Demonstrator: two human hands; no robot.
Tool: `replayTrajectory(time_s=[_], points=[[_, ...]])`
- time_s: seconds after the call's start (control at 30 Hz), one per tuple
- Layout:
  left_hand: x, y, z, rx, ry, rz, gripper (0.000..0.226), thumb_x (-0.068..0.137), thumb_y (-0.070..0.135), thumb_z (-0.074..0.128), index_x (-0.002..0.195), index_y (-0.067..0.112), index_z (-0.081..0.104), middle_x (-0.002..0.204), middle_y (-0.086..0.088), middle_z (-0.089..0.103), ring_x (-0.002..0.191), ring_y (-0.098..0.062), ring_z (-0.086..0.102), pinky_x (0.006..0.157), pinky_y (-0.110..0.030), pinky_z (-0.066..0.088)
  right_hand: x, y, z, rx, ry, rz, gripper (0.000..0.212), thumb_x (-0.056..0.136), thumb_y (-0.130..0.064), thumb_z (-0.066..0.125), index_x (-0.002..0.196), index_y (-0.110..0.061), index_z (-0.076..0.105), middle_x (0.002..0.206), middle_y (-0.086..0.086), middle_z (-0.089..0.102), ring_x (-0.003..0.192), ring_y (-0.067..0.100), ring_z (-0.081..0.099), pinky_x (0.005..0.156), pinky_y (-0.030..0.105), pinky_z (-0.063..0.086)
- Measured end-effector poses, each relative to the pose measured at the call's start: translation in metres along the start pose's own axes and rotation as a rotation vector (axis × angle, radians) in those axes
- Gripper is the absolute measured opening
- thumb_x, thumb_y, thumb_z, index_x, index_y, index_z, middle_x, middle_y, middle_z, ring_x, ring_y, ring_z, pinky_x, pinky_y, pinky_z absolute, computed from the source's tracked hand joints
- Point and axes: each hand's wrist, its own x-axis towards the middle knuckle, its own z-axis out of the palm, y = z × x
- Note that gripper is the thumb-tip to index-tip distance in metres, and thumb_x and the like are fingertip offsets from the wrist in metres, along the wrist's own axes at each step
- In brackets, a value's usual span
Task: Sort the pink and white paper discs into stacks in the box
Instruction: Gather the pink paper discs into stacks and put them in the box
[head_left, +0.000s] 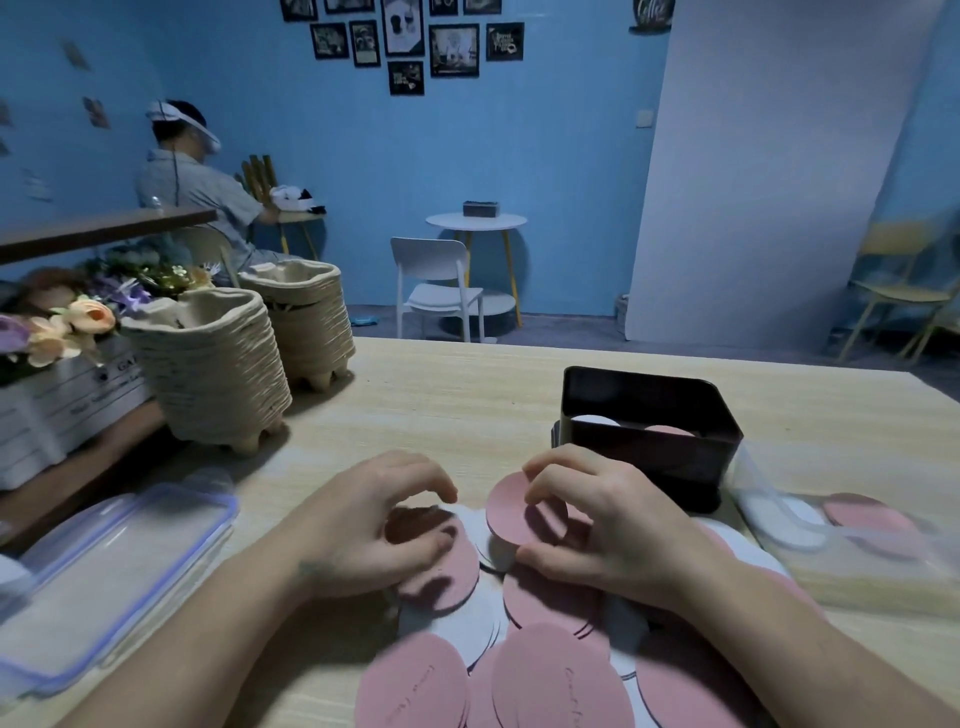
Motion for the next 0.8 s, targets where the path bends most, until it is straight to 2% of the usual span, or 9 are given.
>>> replayTrajectory(time_s=[0.13, 0.3, 0.47, 0.67, 0.8], points=[[-0.020, -0.004, -0.001, 0.007, -0.080, -0.079, 0.049, 0.080, 0.054, 0.071, 0.126, 0.040, 0.061, 0.118, 0.027, 0.060, 0.118, 0.001, 0.055, 0.099, -0.031, 0.049, -0.001, -0.002, 0.000, 0.029, -0.032, 0.008, 0.035, 0.082, -0.056, 0.075, 0.099, -0.028, 0.064, 0.124, -0.011, 0.062, 0.104, 0.008, 0.065, 0.084, 0.034, 0.057], [-0.021, -0.002, 0.000, -0.062, -0.106, -0.159, 0.061, 0.072, 0.055, 0.076, 0.130, 0.043, 0.059, 0.123, 0.028, 0.058, 0.122, 0.002, 0.054, 0.105, -0.032, 0.049, -0.003, -0.003, -0.003, 0.052, -0.063, 0.013, 0.034, 0.084, -0.057, 0.074, 0.101, -0.028, 0.066, 0.128, -0.011, 0.062, 0.111, 0.004, 0.064, 0.089, 0.032, 0.056], [-0.022, -0.003, -0.001, -0.098, -0.152, -0.148, 0.083, 0.061, 0.060, 0.088, 0.137, 0.042, 0.057, 0.136, 0.033, 0.052, 0.132, 0.008, 0.046, 0.113, -0.026, 0.042, -0.005, -0.003, -0.008, 0.056, -0.073, 0.036, 0.035, 0.083, -0.057, 0.074, 0.101, -0.027, 0.068, 0.128, -0.012, 0.062, 0.115, 0.003, 0.063, 0.091, 0.031, 0.054], [-0.018, -0.004, 0.004, -0.086, -0.099, -0.133, 0.069, 0.061, 0.055, 0.086, 0.126, 0.048, 0.063, 0.125, 0.032, 0.060, 0.125, 0.006, 0.052, 0.107, -0.029, 0.046, -0.005, -0.005, -0.009, 0.074, -0.099, 0.045, 0.034, 0.083, -0.055, 0.076, 0.101, -0.027, 0.069, 0.129, -0.014, 0.060, 0.118, -0.002, 0.060, 0.094, 0.025, 0.052], [-0.017, -0.005, 0.006, -0.196, -0.054, -0.147, 0.062, 0.066, 0.042, 0.089, 0.124, 0.039, 0.066, 0.127, 0.028, 0.062, 0.127, 0.000, 0.057, 0.110, -0.030, 0.048, -0.006, -0.004, -0.009, 0.076, -0.113, 0.064, 0.033, 0.083, -0.055, 0.076, 0.101, -0.028, 0.068, 0.130, -0.015, 0.060, 0.119, -0.004, 0.059, 0.094, 0.023, 0.051]])
